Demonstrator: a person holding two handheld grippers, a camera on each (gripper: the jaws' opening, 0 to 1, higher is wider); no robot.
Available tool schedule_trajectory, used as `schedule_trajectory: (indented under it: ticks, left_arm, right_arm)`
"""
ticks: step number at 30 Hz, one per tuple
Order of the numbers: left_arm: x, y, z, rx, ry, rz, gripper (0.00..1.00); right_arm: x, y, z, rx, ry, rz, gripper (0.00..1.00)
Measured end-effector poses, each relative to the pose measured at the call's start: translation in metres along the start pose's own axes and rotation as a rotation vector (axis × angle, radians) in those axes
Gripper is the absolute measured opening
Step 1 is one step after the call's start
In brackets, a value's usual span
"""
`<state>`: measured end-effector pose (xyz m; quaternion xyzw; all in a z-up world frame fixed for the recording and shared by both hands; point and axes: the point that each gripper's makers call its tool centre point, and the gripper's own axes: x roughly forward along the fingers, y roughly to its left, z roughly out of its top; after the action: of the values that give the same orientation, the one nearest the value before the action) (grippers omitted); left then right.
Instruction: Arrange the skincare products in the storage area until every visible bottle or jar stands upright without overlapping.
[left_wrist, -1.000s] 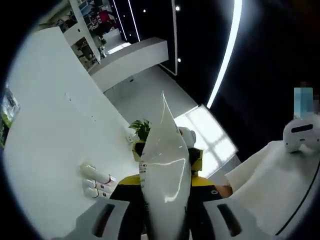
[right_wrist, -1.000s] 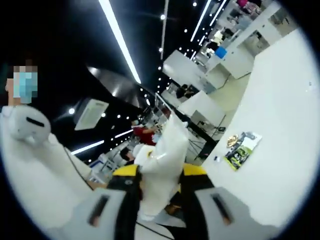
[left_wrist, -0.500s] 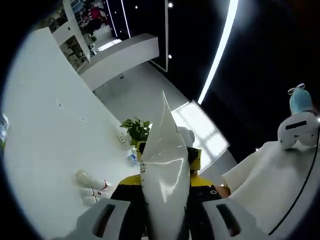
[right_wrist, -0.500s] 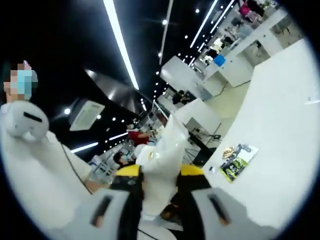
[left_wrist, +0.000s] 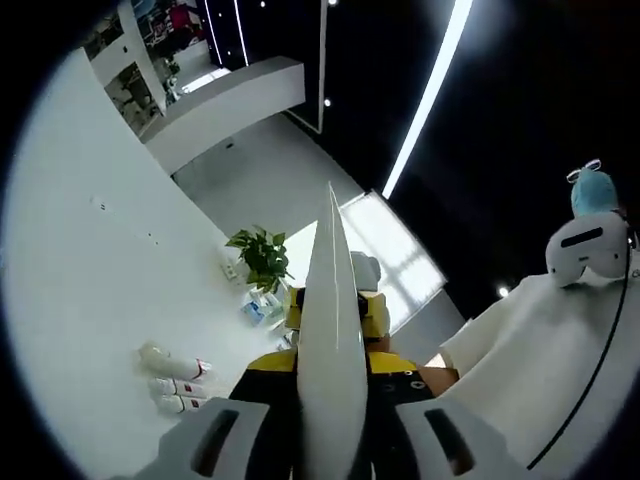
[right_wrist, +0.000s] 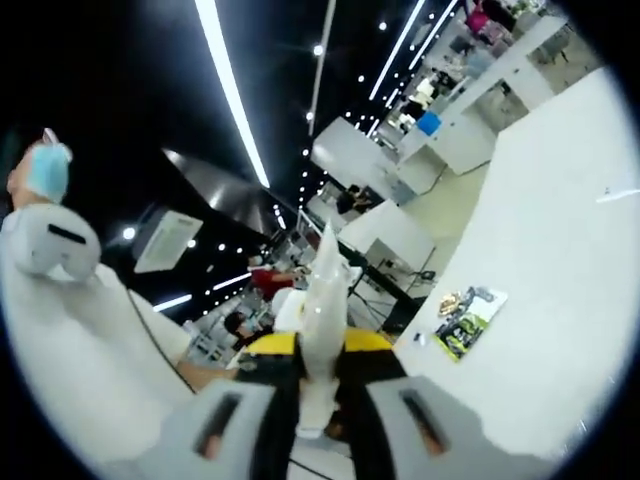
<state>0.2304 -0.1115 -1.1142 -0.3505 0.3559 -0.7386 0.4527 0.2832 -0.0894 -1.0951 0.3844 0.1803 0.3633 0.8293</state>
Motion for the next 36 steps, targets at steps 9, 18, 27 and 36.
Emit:
schedule_trajectory:
  ticks: [9,18,27,36]
  left_arm:
    - [0.002,0.013,0.004,0.088,-0.021,0.080,0.28]
    - [-0.005,0.024,0.006,0.133,-0.006,0.165,0.32]
    - [0.000,0.021,0.003,0.167,0.068,0.188,0.37]
    - [0.015,0.021,0.013,0.205,0.023,0.230,0.38]
  right_arm:
    - [-0.014,-0.007,0.006,-0.057,0.001,-0.049,0.11]
    - [-0.030,-0.021,0.012,-0.144,0.016,-0.101,0.10]
    - [-0.047,-0.025,0.010,-0.306,0.089,-0.103,0.11]
    - [-0.057,-0.046,-0.038,-0.392,0.295,-0.100,0.11]
